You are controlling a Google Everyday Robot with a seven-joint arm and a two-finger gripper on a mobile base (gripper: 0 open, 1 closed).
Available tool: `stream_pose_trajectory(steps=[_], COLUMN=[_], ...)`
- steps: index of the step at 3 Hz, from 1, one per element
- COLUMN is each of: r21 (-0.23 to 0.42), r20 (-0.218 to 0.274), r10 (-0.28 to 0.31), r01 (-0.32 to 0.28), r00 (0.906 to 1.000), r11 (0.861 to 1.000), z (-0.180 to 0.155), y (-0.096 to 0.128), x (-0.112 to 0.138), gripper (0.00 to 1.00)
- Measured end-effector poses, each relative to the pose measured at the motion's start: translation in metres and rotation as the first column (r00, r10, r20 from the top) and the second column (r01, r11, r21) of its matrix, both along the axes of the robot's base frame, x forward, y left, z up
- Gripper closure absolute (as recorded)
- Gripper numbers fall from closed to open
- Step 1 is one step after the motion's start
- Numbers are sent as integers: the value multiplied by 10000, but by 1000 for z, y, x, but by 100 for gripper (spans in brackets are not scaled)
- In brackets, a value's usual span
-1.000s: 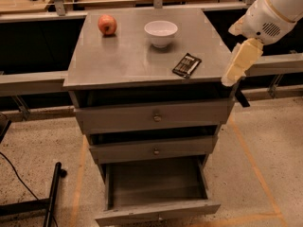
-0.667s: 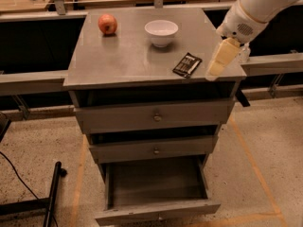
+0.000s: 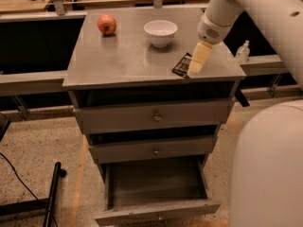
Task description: Place rxbar chocolate into bottom drawer
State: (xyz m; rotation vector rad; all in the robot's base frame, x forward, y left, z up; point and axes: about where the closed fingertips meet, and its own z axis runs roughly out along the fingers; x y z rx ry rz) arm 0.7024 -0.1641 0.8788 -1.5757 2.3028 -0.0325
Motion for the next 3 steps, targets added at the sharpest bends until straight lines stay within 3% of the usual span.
stream_pose_trajectory(steps=[2, 3], r21=[-284, -209], r20=[-540, -804], r10=[246, 279], r01=[-262, -296], r00=[9982, 9964], r11=[9993, 9993], z=[-30, -42], y=[23, 30], x=[27, 32], gripper=[4, 21])
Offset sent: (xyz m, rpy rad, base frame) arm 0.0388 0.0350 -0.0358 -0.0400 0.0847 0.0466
